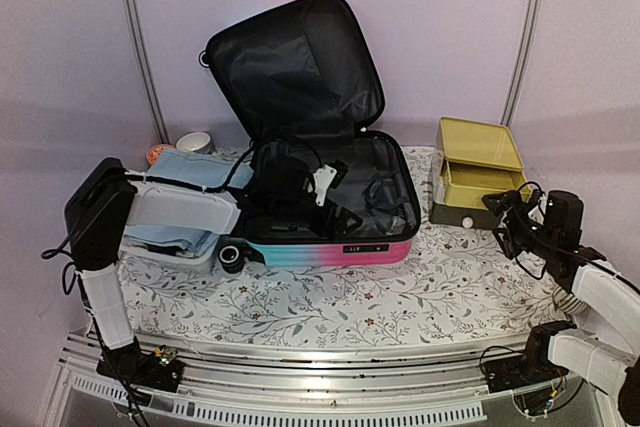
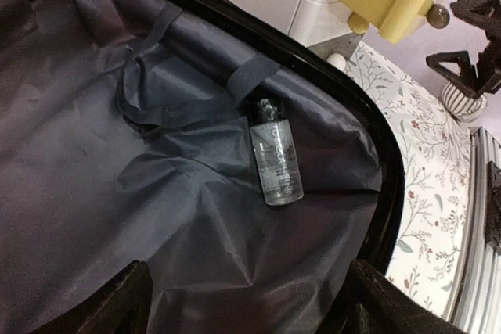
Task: Open, take out, and arrange the luggage
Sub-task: Open the drawer in the storage box.
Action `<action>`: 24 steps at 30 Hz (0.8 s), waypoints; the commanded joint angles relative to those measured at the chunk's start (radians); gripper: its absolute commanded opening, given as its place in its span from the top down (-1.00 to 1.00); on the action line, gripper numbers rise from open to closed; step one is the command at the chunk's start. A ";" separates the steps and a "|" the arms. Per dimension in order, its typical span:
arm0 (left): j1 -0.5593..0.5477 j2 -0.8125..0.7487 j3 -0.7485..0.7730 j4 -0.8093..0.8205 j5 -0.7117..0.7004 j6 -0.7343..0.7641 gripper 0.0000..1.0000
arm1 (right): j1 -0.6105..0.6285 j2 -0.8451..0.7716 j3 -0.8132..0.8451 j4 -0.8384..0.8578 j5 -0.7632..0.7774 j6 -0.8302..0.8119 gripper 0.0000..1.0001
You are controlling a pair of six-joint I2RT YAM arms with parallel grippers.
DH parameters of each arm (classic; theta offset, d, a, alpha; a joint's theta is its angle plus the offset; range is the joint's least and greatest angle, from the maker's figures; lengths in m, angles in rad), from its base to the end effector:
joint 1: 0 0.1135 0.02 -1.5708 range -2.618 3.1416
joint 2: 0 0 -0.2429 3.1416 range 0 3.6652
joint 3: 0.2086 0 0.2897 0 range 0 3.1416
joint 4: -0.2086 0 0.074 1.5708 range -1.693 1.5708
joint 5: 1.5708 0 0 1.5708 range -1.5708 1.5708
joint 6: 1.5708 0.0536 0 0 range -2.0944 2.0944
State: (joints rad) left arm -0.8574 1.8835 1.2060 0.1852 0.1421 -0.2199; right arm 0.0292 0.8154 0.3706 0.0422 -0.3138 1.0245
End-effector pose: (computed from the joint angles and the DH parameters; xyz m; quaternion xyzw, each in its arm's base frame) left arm 0.2986 -0.3567 0.1536 0.3029 0.8014 -0.3150 0.4084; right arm 0.2495 0.0238 0.1736 0.3176 0.7652 0.3865 0.4053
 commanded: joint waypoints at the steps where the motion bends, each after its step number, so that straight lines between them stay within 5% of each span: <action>1: -0.017 0.092 0.023 0.087 0.106 -0.068 -0.65 | 0.021 -0.094 0.097 -0.229 0.041 -0.192 -0.99; 10: -0.071 0.271 0.101 0.260 0.081 -0.152 -0.31 | 0.025 -0.185 0.178 -0.306 0.058 -0.324 -0.95; 19: -0.080 0.329 0.275 0.072 -0.049 -0.172 -0.24 | 0.028 -0.140 0.327 -0.350 0.042 -0.464 -0.85; 24: -0.089 0.232 0.199 0.073 -0.092 -0.170 -0.24 | 0.108 -0.016 0.473 -0.462 0.084 -0.539 -0.66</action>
State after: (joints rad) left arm -0.9302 2.1868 1.4555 0.3180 0.1062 -0.3912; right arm 0.0711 0.7273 0.7483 -0.3290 -0.2623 0.5694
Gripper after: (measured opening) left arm 0.621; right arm 0.867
